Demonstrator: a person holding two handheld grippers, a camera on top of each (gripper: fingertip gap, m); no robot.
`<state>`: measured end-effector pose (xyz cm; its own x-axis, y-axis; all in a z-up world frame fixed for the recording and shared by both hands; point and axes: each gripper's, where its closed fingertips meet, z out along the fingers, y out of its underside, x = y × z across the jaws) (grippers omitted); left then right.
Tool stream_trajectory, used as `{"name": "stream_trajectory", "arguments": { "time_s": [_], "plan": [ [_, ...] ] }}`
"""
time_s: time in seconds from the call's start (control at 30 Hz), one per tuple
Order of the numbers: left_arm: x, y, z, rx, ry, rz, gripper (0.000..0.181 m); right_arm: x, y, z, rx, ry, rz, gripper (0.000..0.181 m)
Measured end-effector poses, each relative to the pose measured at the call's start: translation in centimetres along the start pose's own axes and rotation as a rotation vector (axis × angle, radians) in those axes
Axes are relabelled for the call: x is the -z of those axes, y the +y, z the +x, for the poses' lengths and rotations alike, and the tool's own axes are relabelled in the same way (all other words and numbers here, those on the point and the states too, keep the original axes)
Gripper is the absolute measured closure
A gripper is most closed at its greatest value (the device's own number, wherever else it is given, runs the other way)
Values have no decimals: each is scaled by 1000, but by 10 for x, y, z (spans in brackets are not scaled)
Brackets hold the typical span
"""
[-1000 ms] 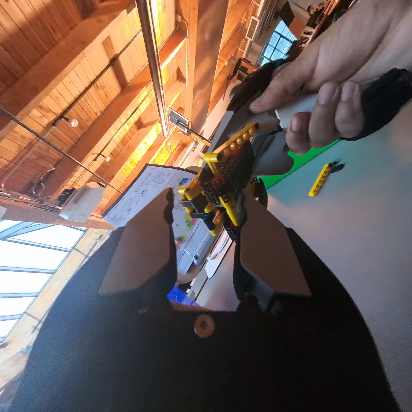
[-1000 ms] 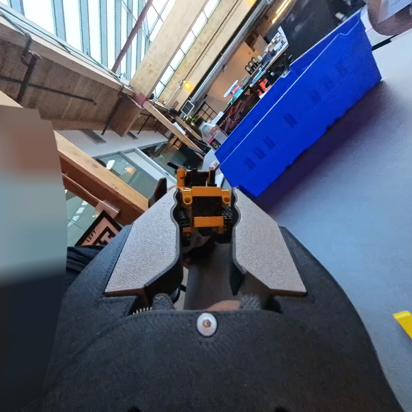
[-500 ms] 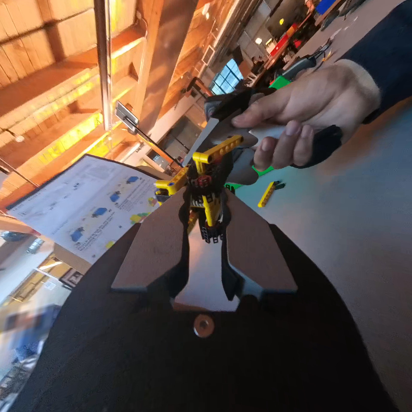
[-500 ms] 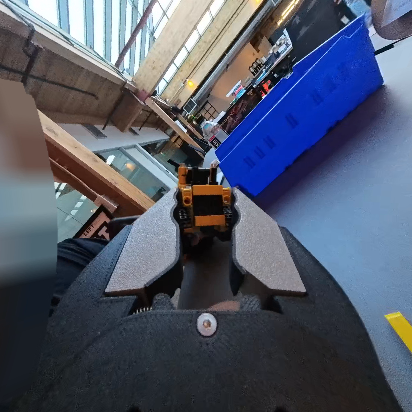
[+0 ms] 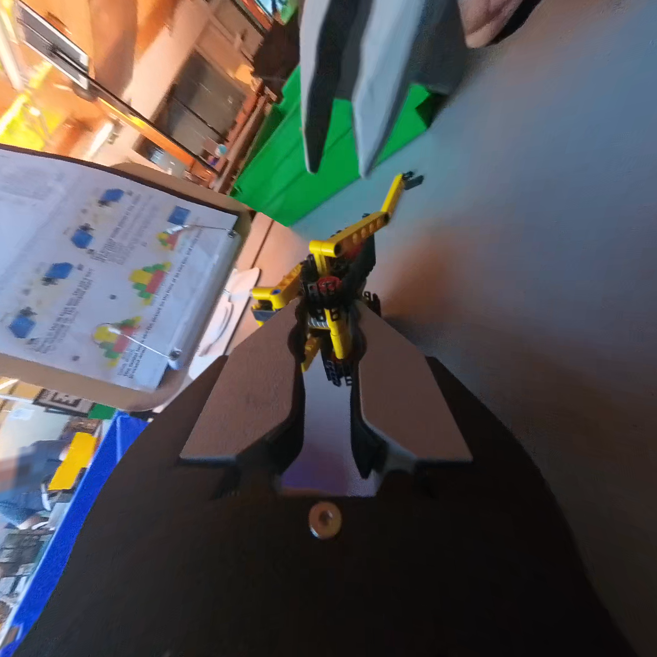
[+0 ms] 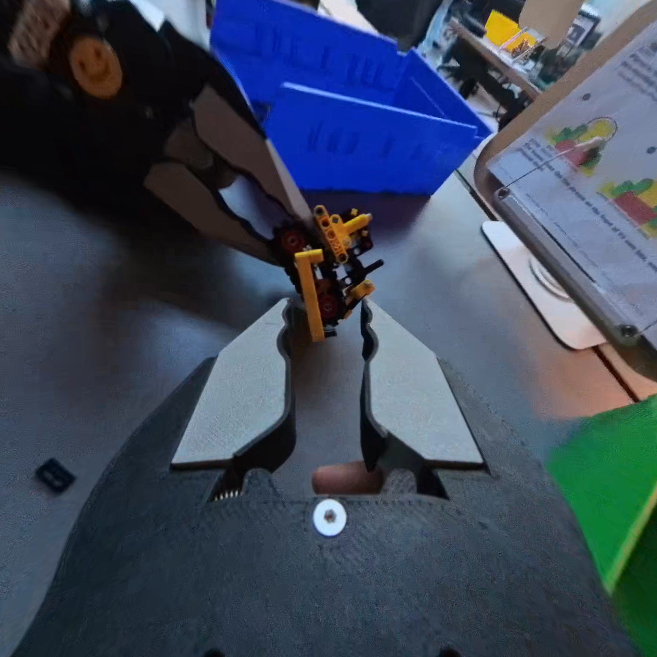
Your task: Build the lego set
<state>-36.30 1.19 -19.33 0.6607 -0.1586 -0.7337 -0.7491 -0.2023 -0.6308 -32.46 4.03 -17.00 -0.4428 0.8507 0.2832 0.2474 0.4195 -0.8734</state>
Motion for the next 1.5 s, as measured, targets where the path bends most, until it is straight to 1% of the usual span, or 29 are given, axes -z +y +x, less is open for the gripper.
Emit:
{"name": "stream_trajectory", "arguments": {
  "time_s": [0.07, 0.1, 0.2, 0.23, 0.33, 0.43, 0.53, 0.63, 0.77, 0.87, 0.93, 1.07, 1.13, 1.17, 1.2, 1.23, 1.27, 1.3, 1.33, 1.4, 1.43, 1.5],
  "plan": [
    [-2, -5, 3, 16, 22, 3, 161, -12, 10, -12, 137, 52, -70, 149],
    [-2, -6, 5, 25, 33, 4, 161, -16, 11, -18, 170, 49, -83, 151],
    [0, -8, 9, -15, 46, 8, 161, -23, 10, -24, 180, 18, -82, 173],
    [1, -7, 10, -31, 47, 8, 161, -23, 9, -25, 193, 11, -75, 175],
    [3, -4, 11, -9, 75, 12, 161, -25, 9, -27, 266, 10, -71, 174],
    [3, -5, 14, 22, 106, 31, 161, -27, 7, -29, 280, 23, -67, 170],
    [3, -5, 15, 18, 111, 22, 160, -24, 5, -32, 328, 33, -55, 175],
    [1, -4, 18, 29, 108, 23, 159, -24, 7, -32, 364, 42, -64, 175],
    [-6, -5, 20, 22, 94, 28, 156, -24, 10, -35, 373, 3, -60, 175],
    [-9, -1, 25, 26, 140, -14, 159, -24, 14, -37, 437, -11, -68, 174],
    [-9, 0, 21, 55, 136, -43, 159, -25, 14, -35, 533, 18, -91, 174],
    [-13, 5, 22, 191, 177, -81, 158, -28, 20, -34, 928, 111, -219, 173],
    [-15, 10, 25, 162, 169, -116, 158, -31, 26, -37, 1017, 111, -272, 173],
    [-16, 13, 27, 137, 160, -134, 159, -31, 33, -42, 1048, 69, -299, 176],
    [-18, 13, 21, 128, 114, -137, 159, -33, 47, -63, 1049, -67, -301, 176],
    [-17, 10, 7, 198, 78, -117, 159, -34, 51, -81, 1068, -123, -268, 176],
    [-15, 12, -8, 319, 62, -101, 159, -33, 49, -83, 1152, -91, -266, 177],
    [-11, 14, -18, 376, 60, -75, 159, -31, 43, -73, 1193, -23, -281, 176],
    [-7, 18, -19, 351, 63, -76, 159, -28, 33, -61, 1152, 38, -257, 177],
    [-4, 26, -11, 268, 69, -112, 159, -21, 27, -41, 997, 58, -234, 177],
    [-4, 25, -4, 232, 93, -108, 159, -18, 25, -31, 937, 78, -223, 177],
    [-8, 21, 0, 148, 90, -98, 159, -15, 24, -23, 859, 87, -175, 177]
  ]
}}
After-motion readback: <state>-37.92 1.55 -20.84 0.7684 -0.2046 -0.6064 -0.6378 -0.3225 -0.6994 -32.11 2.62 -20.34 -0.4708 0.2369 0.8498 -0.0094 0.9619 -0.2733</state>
